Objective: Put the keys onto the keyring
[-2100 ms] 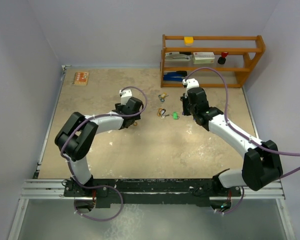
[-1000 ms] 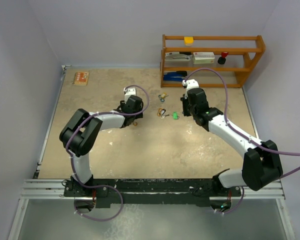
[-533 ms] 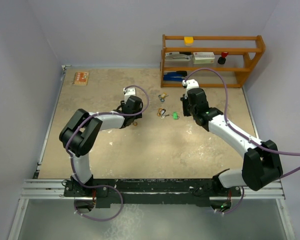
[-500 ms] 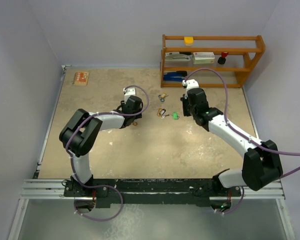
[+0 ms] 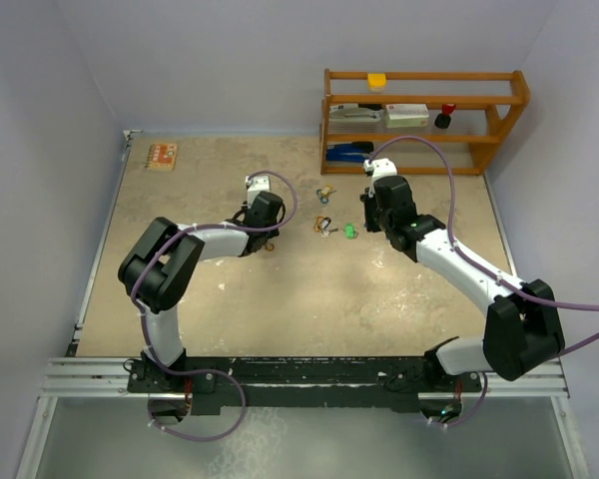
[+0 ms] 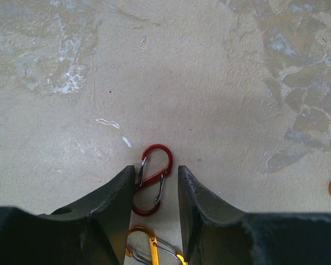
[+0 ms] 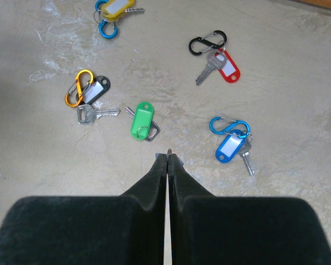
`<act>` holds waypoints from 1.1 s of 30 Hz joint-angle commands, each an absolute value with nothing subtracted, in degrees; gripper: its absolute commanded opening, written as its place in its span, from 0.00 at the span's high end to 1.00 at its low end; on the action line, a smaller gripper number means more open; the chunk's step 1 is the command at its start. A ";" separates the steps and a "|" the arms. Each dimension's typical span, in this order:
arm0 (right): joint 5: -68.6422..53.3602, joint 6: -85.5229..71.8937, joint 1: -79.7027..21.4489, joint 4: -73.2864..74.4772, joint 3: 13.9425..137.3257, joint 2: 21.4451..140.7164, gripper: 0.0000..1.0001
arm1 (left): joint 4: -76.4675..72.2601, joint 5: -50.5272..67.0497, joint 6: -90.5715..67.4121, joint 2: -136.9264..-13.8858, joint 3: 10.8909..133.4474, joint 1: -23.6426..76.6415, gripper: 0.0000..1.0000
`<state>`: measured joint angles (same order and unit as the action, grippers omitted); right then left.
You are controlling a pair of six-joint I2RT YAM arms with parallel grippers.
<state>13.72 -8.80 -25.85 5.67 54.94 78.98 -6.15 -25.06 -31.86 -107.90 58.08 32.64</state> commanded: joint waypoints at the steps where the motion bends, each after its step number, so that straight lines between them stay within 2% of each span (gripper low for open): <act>1: 12.92 -8.29 -26.02 3.74 55.03 77.83 1.00 | -2.17 -23.92 -31.90 -108.04 56.22 32.52 0.68; 9: 12.66 -8.35 -26.05 3.78 55.13 77.76 1.00 | -1.32 -24.43 -31.55 -108.04 56.03 32.69 0.75; 10: 12.66 -8.35 -26.10 3.78 55.11 77.70 1.00 | -1.23 -24.43 -31.48 -108.04 56.06 32.70 0.78; 13: 12.66 -8.34 -26.10 3.78 55.13 77.61 1.00 | -1.02 -24.43 -31.37 -108.28 56.08 32.70 0.95; 15: 12.66 -8.35 -26.10 3.74 55.18 77.61 1.00 | -0.89 -24.43 -31.29 -108.31 56.19 32.77 1.00; 24: 11.89 -8.27 -26.18 3.76 55.45 77.87 1.00 | -1.12 -23.97 -30.97 -106.10 56.07 32.78 1.00; 33: 8.68 -5.60 -28.65 2.09 55.27 78.27 1.00 | -2.89 -15.58 -31.16 -96.67 57.95 34.63 1.00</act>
<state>11.09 -7.90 -27.22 5.54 54.94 79.00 -2.20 -20.21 -31.64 -102.19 55.64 33.21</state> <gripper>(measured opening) 0.007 0.029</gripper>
